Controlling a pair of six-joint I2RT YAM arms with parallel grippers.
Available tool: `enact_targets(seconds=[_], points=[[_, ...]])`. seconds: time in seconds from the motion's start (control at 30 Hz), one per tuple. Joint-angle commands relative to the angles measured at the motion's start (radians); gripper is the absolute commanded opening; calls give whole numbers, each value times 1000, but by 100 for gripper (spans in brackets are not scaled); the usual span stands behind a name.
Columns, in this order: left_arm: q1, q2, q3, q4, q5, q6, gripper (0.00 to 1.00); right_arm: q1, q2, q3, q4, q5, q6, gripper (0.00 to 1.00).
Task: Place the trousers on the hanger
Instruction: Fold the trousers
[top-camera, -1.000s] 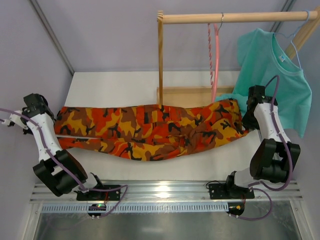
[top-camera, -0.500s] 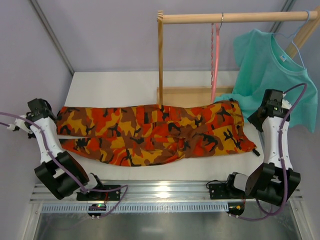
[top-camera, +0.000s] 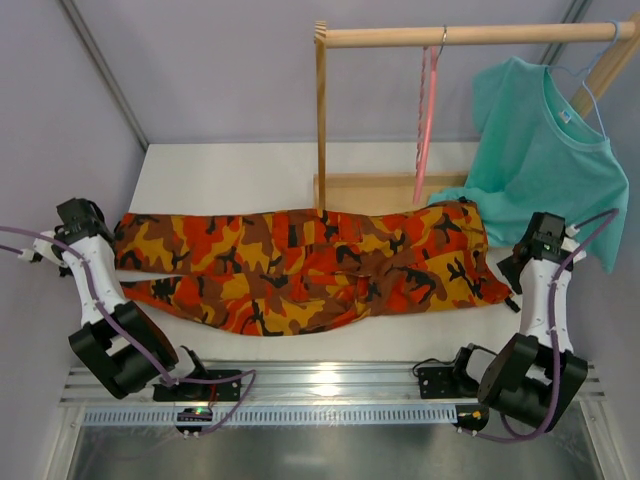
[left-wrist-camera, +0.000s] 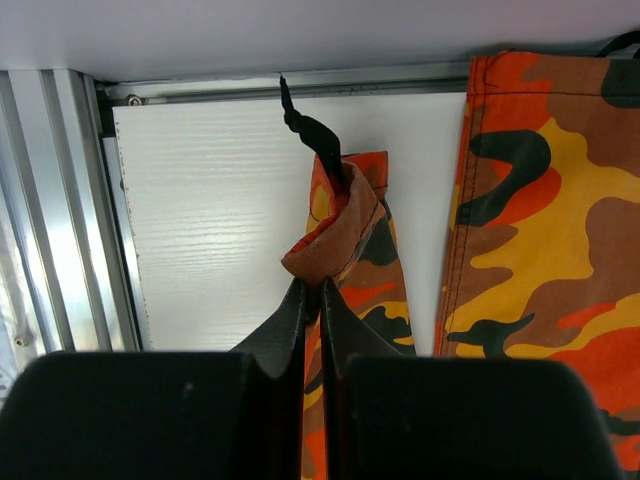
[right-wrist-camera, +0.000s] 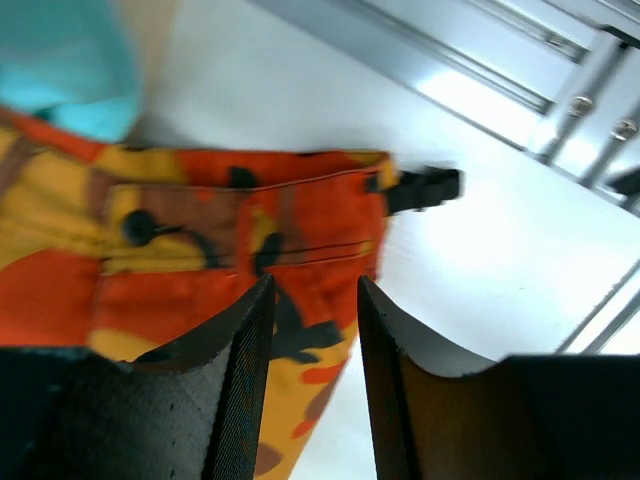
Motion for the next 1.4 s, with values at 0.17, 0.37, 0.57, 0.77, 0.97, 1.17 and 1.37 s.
enact_targets(seconds=[0.17, 0.37, 0.57, 0.77, 0.97, 1.17, 1.37], points=[[4, 9, -8, 70, 74, -41, 0, -115, -113, -220, 260, -8, -40, 42], [3, 21, -21, 77, 74, -39, 0, -161, -52, -270, 347, -15, -54, 46], [3, 10, -27, 78, 60, -44, 0, -168, -19, -323, 413, -35, -38, 48], [3, 0, -14, 64, 45, -45, 0, -168, 48, -327, 465, -59, -23, 47], [3, -10, 5, 46, -1, -50, 0, -168, 71, -266, 383, 14, -26, 4], [4, 1, 125, 15, -76, -74, 0, -168, -36, -106, 202, 134, -58, 4], [3, 78, 238, -69, -137, -97, 0, -168, -81, 10, 105, 202, -69, 4]])
